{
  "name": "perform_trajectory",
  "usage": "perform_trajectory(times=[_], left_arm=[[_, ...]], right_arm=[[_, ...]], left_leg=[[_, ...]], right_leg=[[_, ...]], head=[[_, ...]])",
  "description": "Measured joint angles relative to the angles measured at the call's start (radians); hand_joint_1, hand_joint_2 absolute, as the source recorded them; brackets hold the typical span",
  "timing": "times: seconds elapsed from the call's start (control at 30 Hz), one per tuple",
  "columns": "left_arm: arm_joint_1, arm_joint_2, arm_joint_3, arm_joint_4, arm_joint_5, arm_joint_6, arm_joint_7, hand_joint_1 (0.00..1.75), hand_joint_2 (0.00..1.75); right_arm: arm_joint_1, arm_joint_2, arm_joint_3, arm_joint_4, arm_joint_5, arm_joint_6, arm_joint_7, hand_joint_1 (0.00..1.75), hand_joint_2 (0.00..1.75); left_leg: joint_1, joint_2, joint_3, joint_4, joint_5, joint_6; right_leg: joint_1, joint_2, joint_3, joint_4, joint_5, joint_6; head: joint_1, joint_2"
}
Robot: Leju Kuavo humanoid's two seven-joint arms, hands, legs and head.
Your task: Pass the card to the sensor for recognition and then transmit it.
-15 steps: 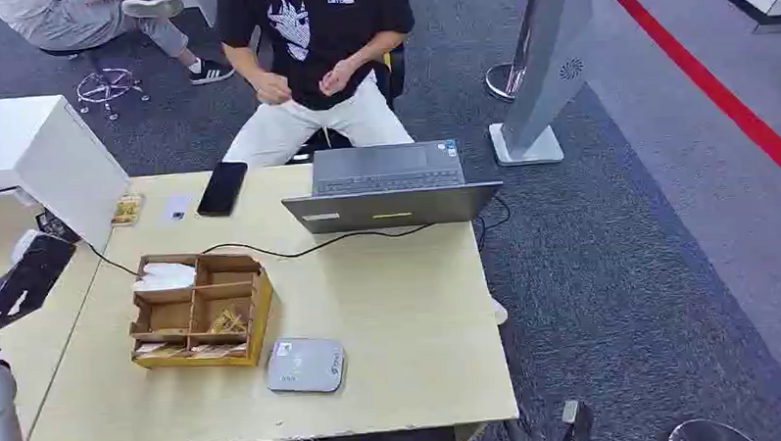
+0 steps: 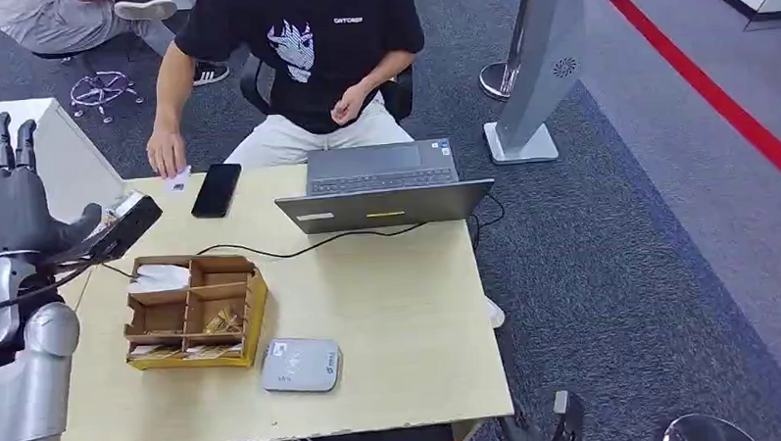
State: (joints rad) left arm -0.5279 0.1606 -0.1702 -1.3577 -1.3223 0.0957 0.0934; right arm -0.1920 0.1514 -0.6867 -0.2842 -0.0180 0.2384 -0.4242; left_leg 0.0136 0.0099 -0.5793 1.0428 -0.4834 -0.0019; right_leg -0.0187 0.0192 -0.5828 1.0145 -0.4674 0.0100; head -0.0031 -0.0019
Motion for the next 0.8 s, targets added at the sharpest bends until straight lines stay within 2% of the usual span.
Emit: perform_trajectory(times=[0.13, 0.37, 0.4, 0.43, 0.6, 0.8], left_arm=[[-0.011, 0.003, -0.027, 0.01, -0.037, 0.007, 0.018, 0.0, 1.75], [-0.079, 0.039, -0.139, 0.1, -0.154, 0.027, 0.084, 0.0, 1.75], [-0.088, 0.047, -0.156, 0.122, -0.175, 0.032, 0.096, 0.94, 1.75], [-0.097, 0.055, -0.17, 0.138, -0.192, 0.034, 0.105, 1.75, 1.75], [-0.109, 0.069, -0.188, 0.196, -0.213, 0.052, 0.116, 1.75, 1.75], [-0.108, 0.076, -0.188, 0.24, -0.214, 0.053, 0.1, 1.75, 1.75]], right_arm=[[0.0, 0.0, 0.001, -0.001, 0.008, -0.004, 0.0, 0.0, 1.75], [-0.011, 0.002, 0.016, -0.001, 0.047, -0.013, 0.013, 0.0, 1.75], [-0.012, 0.004, 0.018, -0.001, 0.052, -0.016, 0.015, 0.0, 1.75], [-0.013, 0.006, 0.019, -0.001, 0.061, -0.019, 0.015, 0.0, 1.75], [-0.017, 0.008, 0.03, -0.001, 0.081, -0.026, 0.021, 0.0, 1.75], [-0.02, 0.009, 0.034, -0.001, 0.081, -0.026, 0.021, 0.0, 1.75]], left_leg=[[0.0, 0.002, 0.0, 0.0, 0.001, 0.0], [0.003, 0.007, -0.004, 0.0, 0.003, -0.003], [0.004, 0.008, -0.005, 0.0, 0.004, -0.004], [0.005, 0.009, -0.006, 0.0, 0.005, -0.005], [0.007, 0.011, -0.01, 0.0, 0.008, -0.007], [0.008, 0.011, -0.016, -0.001, 0.013, -0.009]], right_leg=[[0.0, 0.002, -0.001, 0.0, 0.001, 0.0], [0.003, 0.006, -0.005, 0.0, 0.006, -0.003], [0.004, 0.007, -0.006, 0.0, 0.007, -0.004], [0.004, 0.008, -0.008, 0.0, 0.008, -0.006], [0.007, 0.011, -0.015, 0.001, 0.013, -0.009], [0.007, 0.011, -0.021, 0.003, 0.016, -0.011]], head=[[0.0, 0.0], [0.0, 0.0], [0.0, 0.0], [0.0, 0.0], [0.0, 0.0], [0.0, 0.0]])
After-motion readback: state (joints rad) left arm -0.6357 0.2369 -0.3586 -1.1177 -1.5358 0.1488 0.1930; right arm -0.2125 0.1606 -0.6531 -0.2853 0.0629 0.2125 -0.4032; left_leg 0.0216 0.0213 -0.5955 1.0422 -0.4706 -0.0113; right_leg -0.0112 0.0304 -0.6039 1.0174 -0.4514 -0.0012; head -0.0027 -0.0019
